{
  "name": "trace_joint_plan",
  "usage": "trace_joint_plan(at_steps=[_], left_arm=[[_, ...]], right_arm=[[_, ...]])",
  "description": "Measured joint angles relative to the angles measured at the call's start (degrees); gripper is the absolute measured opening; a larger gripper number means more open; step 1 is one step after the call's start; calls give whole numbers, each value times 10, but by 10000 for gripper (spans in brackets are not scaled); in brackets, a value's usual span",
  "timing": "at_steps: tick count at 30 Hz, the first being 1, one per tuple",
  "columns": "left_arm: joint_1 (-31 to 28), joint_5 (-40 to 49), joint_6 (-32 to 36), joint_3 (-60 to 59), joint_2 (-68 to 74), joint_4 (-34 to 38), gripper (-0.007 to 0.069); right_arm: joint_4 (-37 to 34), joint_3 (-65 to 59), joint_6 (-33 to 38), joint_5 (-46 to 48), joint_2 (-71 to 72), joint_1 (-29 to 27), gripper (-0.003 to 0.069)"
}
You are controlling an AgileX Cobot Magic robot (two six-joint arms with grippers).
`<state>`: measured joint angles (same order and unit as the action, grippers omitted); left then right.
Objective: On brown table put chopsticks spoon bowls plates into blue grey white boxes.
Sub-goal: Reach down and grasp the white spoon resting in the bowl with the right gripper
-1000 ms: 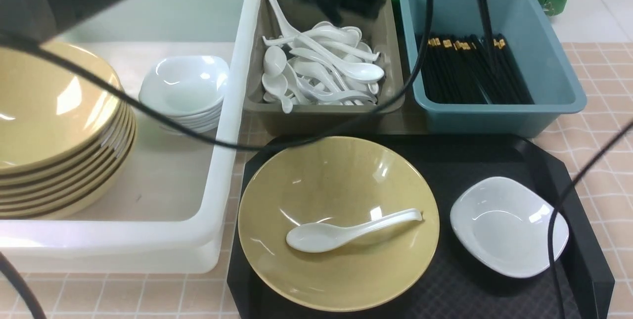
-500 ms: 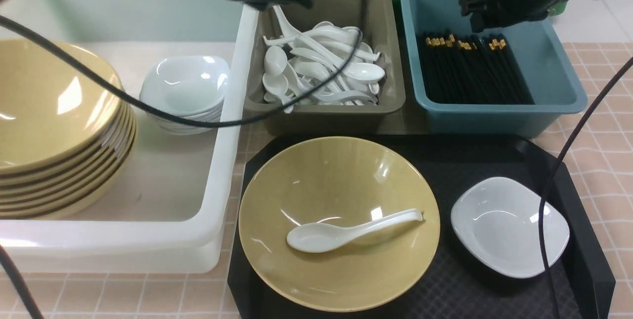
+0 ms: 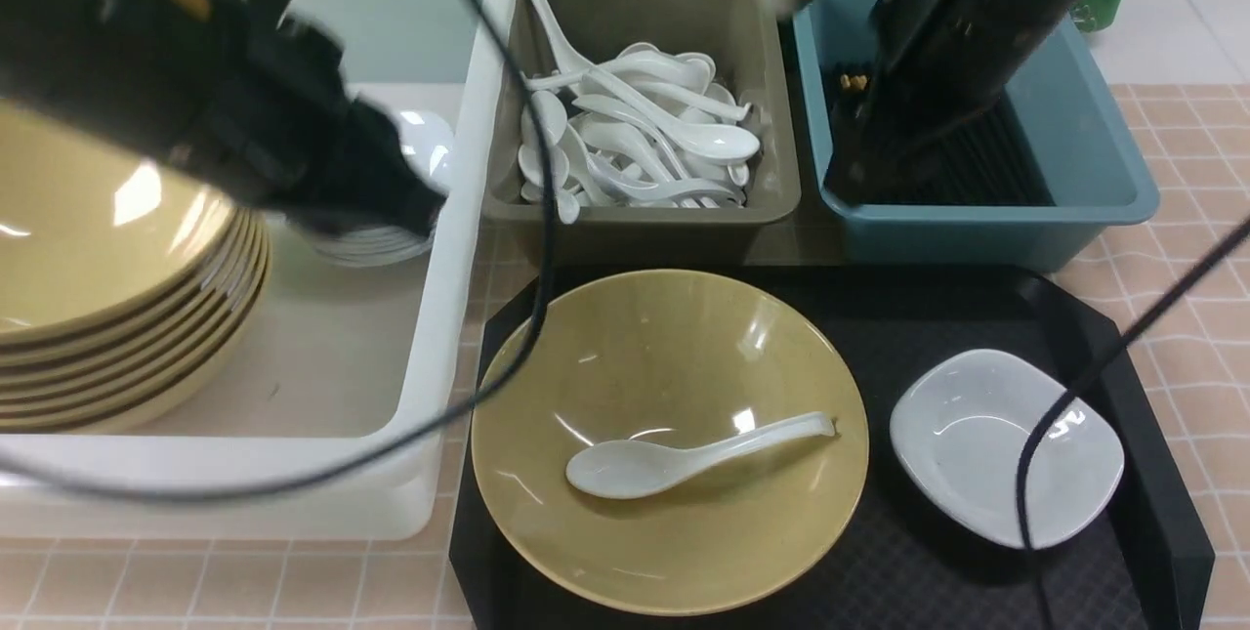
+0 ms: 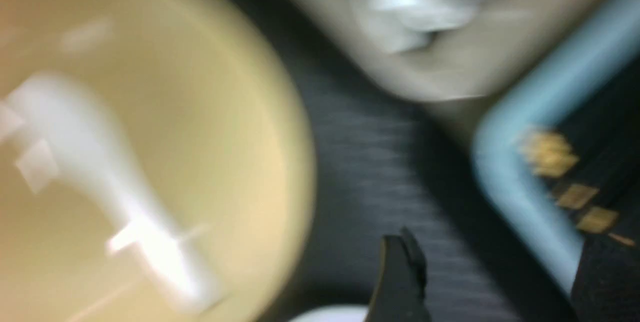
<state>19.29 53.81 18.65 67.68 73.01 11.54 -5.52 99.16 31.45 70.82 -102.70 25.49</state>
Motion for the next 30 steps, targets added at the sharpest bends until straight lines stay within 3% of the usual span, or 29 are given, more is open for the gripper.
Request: trace_joint_plan(at_steps=[5,9,23,27,30], left_arm=[[0,-84,1,-141,-79,4,1],[0,-112,1,-178,-92,5,1],[0,-130,12,-183,-93,5,1],[0,-137,13,-183,-93,5,1],[-9,-153,9,-183,-93,5,1]], right_arm=[[-4,-85,143,1,16,95,482],[-6,-102,203,-11,-5,134,482],[2,-102,231,-54,-123,142,462],[9,-102,231,-56,-132,142,366],[19,-91,226,-53,-133,142,176]])
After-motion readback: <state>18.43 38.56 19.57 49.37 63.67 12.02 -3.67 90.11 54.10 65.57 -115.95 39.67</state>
